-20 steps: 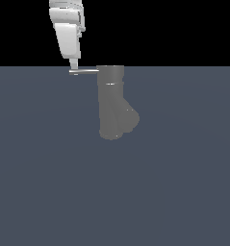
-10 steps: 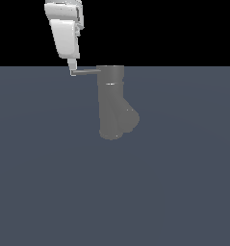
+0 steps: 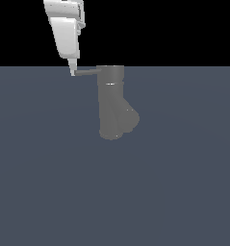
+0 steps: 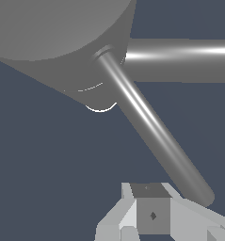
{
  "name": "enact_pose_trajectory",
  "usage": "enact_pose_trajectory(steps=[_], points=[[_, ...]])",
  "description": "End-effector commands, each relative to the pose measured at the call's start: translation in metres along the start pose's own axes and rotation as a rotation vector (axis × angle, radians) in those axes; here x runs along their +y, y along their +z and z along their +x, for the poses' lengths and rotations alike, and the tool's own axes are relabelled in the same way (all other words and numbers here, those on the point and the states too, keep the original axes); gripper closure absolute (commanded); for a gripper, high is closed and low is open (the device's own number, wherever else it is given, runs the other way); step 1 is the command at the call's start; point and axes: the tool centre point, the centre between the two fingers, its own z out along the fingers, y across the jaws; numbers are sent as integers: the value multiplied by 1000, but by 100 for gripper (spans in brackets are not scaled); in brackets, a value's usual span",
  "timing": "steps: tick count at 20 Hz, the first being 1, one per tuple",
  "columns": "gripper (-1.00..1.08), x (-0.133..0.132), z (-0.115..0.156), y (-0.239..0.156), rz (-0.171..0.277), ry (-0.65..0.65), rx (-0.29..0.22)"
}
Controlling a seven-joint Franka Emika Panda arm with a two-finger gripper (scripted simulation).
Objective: Turn on the faucet by rotating a designated handle.
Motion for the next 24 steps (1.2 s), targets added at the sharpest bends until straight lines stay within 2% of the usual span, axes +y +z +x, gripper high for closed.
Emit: enact_pose_trajectory(steps=[1,19,20,21,24], points=[[108,10,17,0,-7,15,3],[108,66,75,-1,-11,23,3],[108,66,75,-1,-11,23,3],[108,60,58,-1,-7,-2,3],[108,60,77,-1,-8,2,3]])
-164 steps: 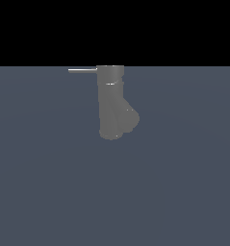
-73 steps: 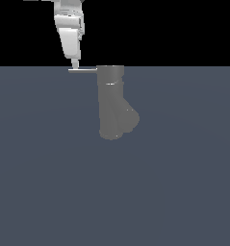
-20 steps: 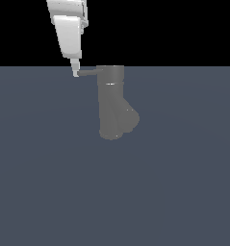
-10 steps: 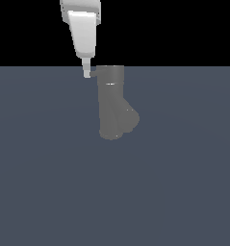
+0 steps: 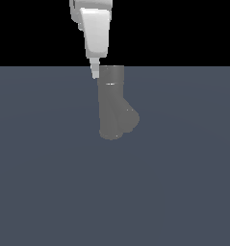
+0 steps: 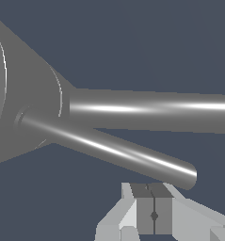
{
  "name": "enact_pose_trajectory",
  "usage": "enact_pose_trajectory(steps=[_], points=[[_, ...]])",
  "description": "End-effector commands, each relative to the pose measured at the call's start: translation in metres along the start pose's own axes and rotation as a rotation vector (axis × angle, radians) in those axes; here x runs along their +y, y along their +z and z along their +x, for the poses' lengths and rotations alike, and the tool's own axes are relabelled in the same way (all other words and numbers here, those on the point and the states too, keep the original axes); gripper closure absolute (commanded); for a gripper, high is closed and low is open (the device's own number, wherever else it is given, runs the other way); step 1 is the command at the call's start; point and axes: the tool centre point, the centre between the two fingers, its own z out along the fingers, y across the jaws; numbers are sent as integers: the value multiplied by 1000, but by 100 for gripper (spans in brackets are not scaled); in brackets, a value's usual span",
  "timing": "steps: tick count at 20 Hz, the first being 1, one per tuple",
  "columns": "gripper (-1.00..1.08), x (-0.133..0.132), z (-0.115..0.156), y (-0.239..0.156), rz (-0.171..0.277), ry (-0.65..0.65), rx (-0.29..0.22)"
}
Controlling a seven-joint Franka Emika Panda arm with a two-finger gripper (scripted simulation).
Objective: Turn on the faucet by rotating a designated handle.
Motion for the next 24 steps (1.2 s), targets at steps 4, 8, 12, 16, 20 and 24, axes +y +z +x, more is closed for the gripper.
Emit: enact_pose_trajectory(steps=[4,8,12,16,20,24], points=[[108,2,43,0,0,26,2],[108,3,66,-1,-1,31,2],[108,4,88,-1,-2,36,2],[108,5,109,-1,-3,40,2],[108,-5,81,0,-4,-13,-6],[108,-12,92,0,-4,-7,-5]])
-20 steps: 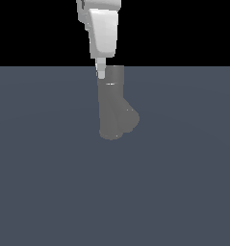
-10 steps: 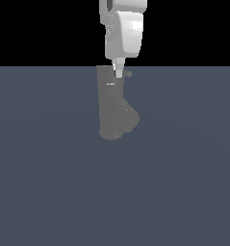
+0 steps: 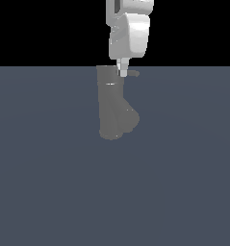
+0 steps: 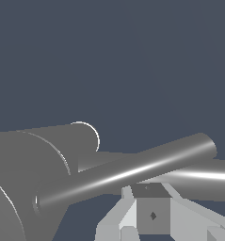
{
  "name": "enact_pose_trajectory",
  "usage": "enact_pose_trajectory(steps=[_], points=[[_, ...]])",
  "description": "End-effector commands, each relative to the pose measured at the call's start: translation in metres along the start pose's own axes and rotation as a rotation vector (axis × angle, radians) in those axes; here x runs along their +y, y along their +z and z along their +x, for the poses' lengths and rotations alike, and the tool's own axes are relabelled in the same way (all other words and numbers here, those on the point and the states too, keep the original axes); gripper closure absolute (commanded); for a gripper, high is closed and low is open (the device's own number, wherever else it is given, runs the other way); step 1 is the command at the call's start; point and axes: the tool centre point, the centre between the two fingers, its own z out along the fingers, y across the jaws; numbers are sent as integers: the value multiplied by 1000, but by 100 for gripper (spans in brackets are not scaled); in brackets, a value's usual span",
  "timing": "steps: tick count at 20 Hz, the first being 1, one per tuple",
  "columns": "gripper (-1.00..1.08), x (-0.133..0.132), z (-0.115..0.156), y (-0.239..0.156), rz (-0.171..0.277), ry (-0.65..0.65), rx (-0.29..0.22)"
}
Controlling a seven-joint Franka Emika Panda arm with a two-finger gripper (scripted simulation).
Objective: Turn on the faucet by rotating a designated handle.
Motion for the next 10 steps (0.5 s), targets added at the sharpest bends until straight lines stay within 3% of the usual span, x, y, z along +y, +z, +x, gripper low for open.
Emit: enact_pose_trajectory(steps=[1,10], points=[[108,-4,18,0,6,21,4],[108,-19,42,-1,6,34,5]])
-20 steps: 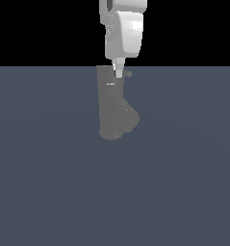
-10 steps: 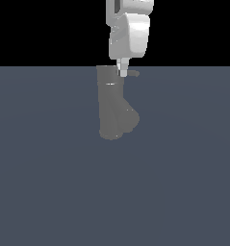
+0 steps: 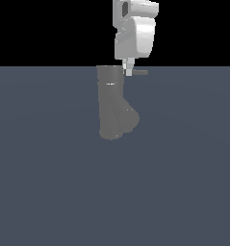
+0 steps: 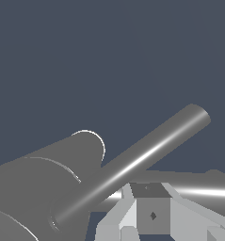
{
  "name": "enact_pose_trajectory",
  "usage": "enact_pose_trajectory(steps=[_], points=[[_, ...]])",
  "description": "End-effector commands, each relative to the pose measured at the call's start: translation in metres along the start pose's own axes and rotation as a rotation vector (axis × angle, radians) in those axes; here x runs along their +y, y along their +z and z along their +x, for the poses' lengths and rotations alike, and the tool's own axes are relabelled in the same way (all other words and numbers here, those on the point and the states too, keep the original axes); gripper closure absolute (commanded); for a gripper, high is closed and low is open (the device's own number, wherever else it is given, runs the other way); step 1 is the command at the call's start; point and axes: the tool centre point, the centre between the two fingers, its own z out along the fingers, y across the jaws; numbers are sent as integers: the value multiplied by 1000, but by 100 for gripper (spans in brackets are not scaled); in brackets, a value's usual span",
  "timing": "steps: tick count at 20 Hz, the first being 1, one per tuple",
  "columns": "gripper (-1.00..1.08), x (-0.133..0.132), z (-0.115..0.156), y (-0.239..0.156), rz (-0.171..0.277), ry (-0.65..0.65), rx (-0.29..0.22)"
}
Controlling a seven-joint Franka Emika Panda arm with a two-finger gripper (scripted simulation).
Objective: Turn on the faucet by rotating a designated handle.
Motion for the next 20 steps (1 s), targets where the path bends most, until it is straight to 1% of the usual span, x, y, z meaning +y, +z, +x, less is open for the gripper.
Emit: enact_pose_trajectory(steps=[1,20], points=[[108,-5,23,0,12,28,7],[108,-34,72,-2,12,54,10]])
